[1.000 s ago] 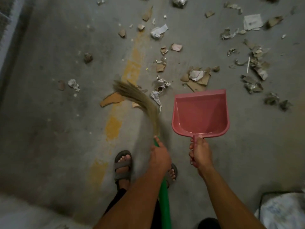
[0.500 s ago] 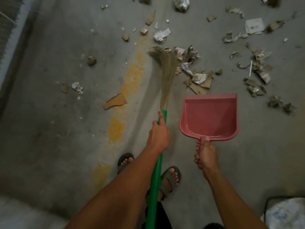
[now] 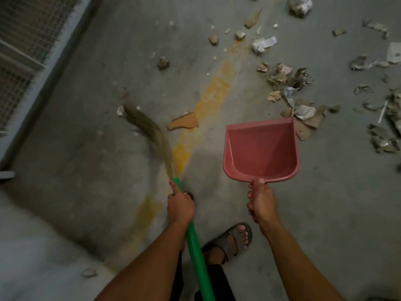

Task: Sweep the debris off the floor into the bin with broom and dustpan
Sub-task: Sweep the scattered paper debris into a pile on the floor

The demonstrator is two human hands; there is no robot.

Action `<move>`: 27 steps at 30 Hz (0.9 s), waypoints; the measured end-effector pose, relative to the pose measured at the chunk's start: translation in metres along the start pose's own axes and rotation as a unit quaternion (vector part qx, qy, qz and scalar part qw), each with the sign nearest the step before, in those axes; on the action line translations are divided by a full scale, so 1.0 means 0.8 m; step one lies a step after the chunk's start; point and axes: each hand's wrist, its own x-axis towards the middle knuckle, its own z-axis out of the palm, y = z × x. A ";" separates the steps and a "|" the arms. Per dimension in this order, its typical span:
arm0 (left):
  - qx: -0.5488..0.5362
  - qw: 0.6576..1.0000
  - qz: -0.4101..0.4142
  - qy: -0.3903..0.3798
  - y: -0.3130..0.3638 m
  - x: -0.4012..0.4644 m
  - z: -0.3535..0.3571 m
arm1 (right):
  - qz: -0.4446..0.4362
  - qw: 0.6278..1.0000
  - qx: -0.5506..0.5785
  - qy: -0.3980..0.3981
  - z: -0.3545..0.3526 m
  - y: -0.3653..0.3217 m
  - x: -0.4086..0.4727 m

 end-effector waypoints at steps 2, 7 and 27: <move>0.026 0.999 0.028 -0.037 0.006 0.007 0.009 | 0.001 1.000 -0.013 -0.003 0.010 0.007 0.000; 0.048 0.980 0.154 -0.119 0.057 0.009 0.028 | 0.004 0.999 -0.032 0.018 0.015 0.024 0.002; -0.152 0.978 0.010 0.140 -0.105 0.098 -0.113 | -0.065 0.994 -0.063 -0.065 0.174 -0.047 -0.049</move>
